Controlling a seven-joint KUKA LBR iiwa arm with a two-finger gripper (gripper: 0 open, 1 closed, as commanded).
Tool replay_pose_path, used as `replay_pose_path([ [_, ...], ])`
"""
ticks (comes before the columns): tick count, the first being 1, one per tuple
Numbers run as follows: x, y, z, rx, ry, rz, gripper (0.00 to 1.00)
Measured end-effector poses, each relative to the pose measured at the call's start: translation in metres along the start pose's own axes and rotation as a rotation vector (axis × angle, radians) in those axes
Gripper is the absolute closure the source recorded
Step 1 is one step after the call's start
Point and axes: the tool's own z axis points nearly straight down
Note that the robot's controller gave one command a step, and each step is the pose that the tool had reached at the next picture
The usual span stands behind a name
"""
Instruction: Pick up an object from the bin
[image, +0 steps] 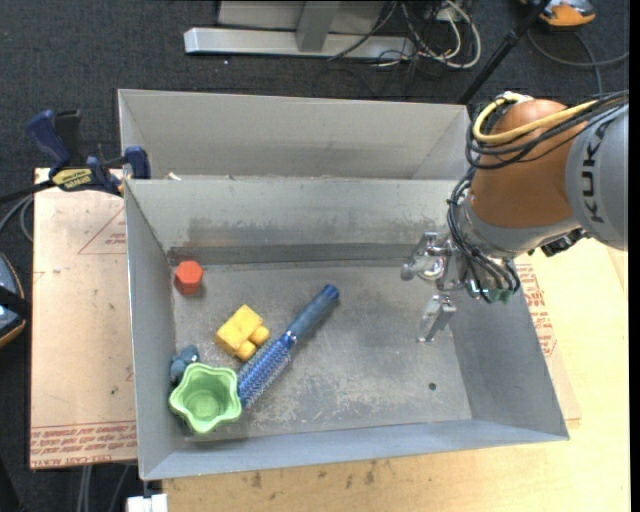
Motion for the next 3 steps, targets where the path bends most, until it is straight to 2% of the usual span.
replay_pose_path([
  [1, -0.063, 0.055, 0.101, 0.005, -0.011, -0.577, 0.0],
  [2, -0.038, 0.129, 0.076, -0.001, -0.009, -0.703, 0.0],
  [3, -0.051, 0.153, 0.077, 0.003, -0.01, -0.929, 0.0],
])
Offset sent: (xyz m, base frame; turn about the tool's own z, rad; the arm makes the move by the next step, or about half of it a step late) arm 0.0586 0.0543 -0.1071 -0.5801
